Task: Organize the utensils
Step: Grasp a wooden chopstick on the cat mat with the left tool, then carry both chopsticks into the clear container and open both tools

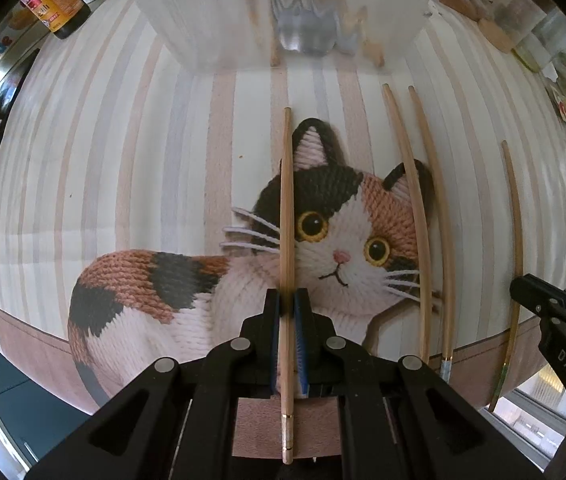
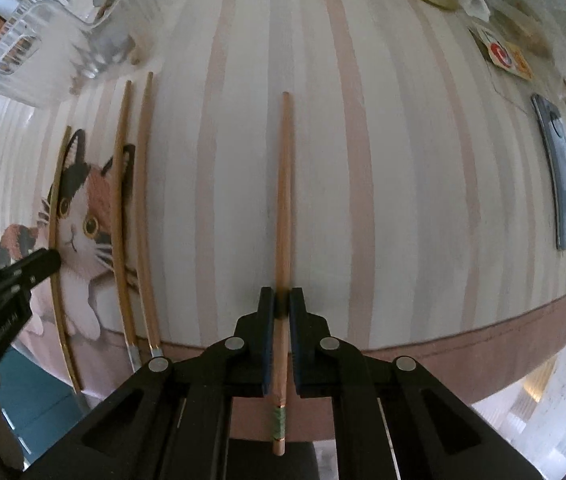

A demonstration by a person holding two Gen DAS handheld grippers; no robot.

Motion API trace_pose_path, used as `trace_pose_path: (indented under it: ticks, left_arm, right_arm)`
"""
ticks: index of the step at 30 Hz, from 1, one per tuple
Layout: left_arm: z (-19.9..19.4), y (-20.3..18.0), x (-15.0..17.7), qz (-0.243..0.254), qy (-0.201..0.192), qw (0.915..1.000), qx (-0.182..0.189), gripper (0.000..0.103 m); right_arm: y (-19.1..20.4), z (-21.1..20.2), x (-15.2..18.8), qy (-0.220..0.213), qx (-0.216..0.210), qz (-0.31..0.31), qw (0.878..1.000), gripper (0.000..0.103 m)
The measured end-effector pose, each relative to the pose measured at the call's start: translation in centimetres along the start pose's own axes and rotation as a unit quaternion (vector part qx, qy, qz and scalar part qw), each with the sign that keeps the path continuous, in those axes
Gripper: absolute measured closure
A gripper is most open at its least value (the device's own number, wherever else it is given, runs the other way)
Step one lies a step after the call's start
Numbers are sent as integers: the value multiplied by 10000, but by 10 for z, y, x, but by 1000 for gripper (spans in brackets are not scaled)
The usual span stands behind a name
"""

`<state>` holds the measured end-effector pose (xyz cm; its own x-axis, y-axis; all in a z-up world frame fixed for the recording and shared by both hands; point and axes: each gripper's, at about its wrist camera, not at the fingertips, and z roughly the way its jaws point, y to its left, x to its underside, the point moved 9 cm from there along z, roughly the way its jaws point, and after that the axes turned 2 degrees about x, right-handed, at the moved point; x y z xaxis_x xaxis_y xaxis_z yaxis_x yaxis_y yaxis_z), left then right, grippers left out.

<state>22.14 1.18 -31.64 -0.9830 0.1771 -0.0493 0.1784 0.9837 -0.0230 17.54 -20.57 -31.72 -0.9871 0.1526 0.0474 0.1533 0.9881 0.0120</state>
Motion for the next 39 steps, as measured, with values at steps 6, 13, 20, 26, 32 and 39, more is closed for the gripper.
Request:
trace_pose_path:
  ticks: [6,13,20,26,32,39]
  left_arm:
    - [3,-3,-3,-18,22,10000,3,98]
    - [3,-2,-4,20,29,10000,-32,98]
    - [-20,13,-1,-42,-401,9984,-394,98]
    - [-76,32,-4,-303,-983,9937,-451,98]
    - [-152,38,-26,-549,-1634,9850,-77,98]
    - [-209,37,-100,-709,-1983,9748,737,98]
  right_arm:
    - [0,-3,5,-20,48,-57,10000,95]
    - [-9,-2,8,-8,103,-125,9999,95]
    - [1,0,1,-138,43,48,9999,96]
    - [6,-34,2,-502,-134,-43,9986,96]
    - [11,-95,-18,-1050,-455,-77,9934,96]
    - [34,-176,-93,-1652,-944,-139,9816,96]
